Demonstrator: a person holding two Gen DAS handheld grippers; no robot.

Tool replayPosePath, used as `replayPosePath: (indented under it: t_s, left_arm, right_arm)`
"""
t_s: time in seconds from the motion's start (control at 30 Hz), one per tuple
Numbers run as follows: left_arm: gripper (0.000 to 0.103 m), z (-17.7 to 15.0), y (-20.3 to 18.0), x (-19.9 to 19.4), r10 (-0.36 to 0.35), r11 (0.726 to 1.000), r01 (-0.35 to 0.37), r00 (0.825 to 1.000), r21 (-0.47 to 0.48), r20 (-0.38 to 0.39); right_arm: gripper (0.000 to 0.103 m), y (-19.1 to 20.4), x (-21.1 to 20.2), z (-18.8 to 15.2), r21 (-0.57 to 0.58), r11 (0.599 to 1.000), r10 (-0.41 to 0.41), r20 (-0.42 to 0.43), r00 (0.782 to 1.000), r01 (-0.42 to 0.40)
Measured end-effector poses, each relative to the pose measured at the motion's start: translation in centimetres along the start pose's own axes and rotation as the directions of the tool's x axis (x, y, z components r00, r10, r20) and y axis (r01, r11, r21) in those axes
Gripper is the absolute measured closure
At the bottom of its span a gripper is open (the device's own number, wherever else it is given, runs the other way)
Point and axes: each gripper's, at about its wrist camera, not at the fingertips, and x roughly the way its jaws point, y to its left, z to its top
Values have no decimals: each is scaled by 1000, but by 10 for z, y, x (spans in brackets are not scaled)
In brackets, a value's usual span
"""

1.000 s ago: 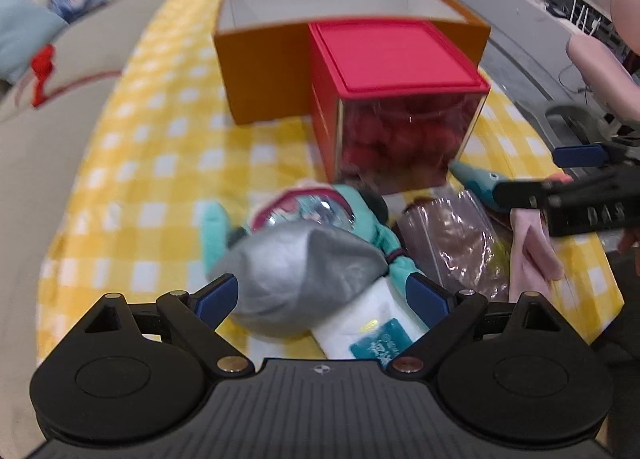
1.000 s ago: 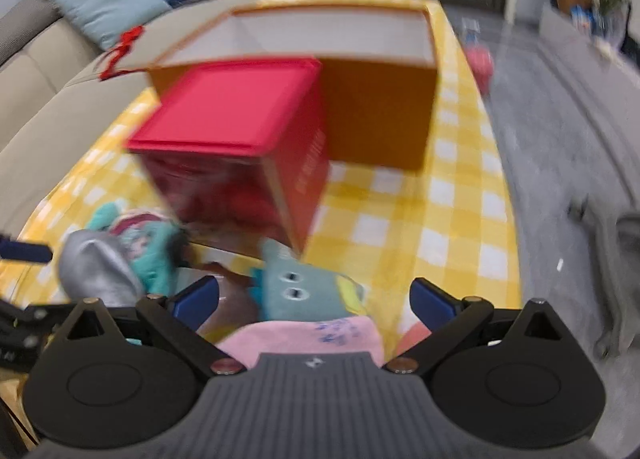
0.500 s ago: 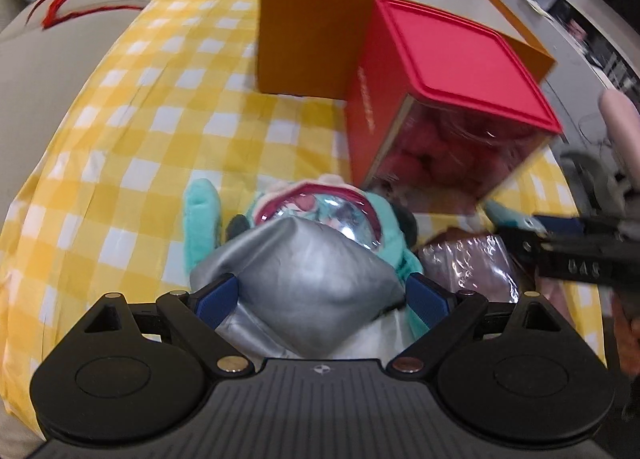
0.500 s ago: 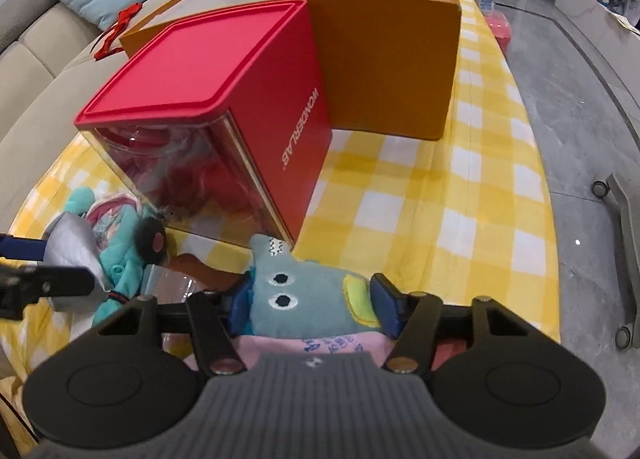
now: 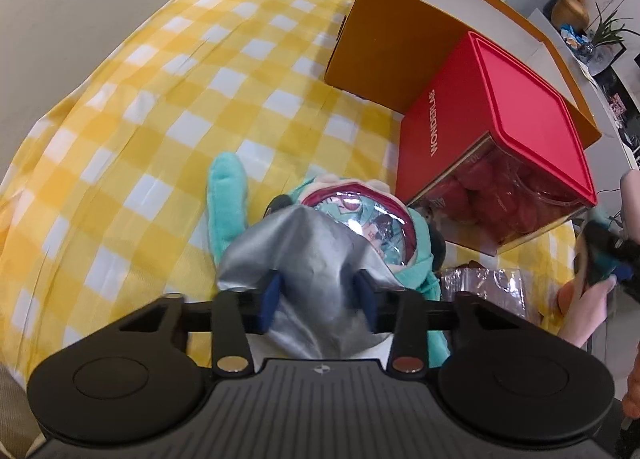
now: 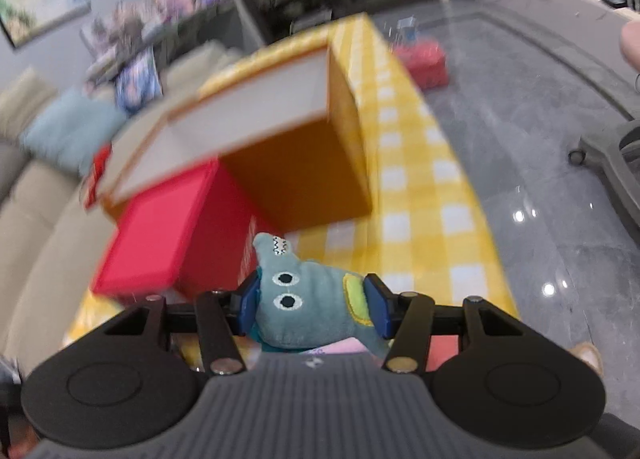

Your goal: Organize soft objects

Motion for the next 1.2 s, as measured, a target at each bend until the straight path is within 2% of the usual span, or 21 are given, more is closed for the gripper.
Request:
replayPosePath:
  t_s: [0.07,0.1,0.2,0.23,0.3,0.33,0.37,0.4,0.43,0.47,0.53,0.6,0.67,0.73,0.77,0.87,0.97,1.03,1.2]
  left_arm:
    - [91,-1,-1,-4,-2,1000,2,1000,-8,-3]
    - [95,-2,-1,-7,-13,1000,13,1000,-14,-5]
    - [101,-4,0,-16,-28,999,28,999,-28,18]
    - [101,-4,0,-19,-32,999,32,999,-23,26]
    - [101,-3,0,-25,-49,998,50,998,-24,45]
    - [101,-2,0,-29,-66,997,68,996,-28,61]
    - [101,-2,0,-33,-83,996,86,994,-28,76]
    - [101,-1,0,-36,-97,995,100,991,-23,91]
    - [101,0,-1,-40,-110,994,112,988,-17,113]
    - [101,0,-2,-43,-118,993,121,984,-10,135]
    - [101,1,-5,-48,-120,993,120,976,10,183]
    - [101,2,-9,-53,-103,995,98,971,32,217]
    - [101,3,-14,-58,-88,995,76,965,57,248]
    - [101,3,-15,-62,-91,995,78,960,59,266]
    - [101,3,-15,-64,-100,995,88,955,55,280]
    - [101,3,-9,-76,-162,986,161,928,31,336]
    - [101,10,7,-78,-268,953,301,902,-47,339]
    - [101,14,15,-77,-278,940,328,898,-97,342]
    - [101,24,16,-88,-234,954,287,899,-93,369]
  right_arm:
    - [49,-3,-9,3,43,996,73,46,996,-75]
    - [49,-3,-13,4,56,992,110,70,991,-114]
    - [48,10,-31,4,-22,979,201,199,959,-201]
    - [48,16,-35,4,-56,977,213,231,949,-206]
    - [47,25,-41,3,-100,977,209,260,943,-189]
    - [47,25,-41,2,-99,968,248,260,933,-230]
    - [47,28,-42,1,-93,972,234,265,936,-217]
    - [47,35,-43,0,-119,983,170,272,947,-142]
    - [47,43,-43,-2,-158,980,160,271,949,-120]
    - [47,44,-47,-2,-164,976,185,275,943,-144]
    - [47,48,-55,-3,-135,985,144,327,934,-104]
    - [47,54,-57,-1,-194,968,210,279,937,-160]
    - [47,57,-57,-4,-180,975,177,297,938,-127]
    - [47,50,-46,0,-124,963,262,198,945,-241]
    - [47,45,-43,-1,-69,959,282,189,941,-274]
    - [47,34,-41,-2,0,942,329,198,923,-335]
    - [47,28,-43,-2,58,923,362,201,911,-379]
    - [47,26,-45,-1,82,908,389,199,900,-411]
    - [47,31,-47,-5,77,909,389,195,900,-410]
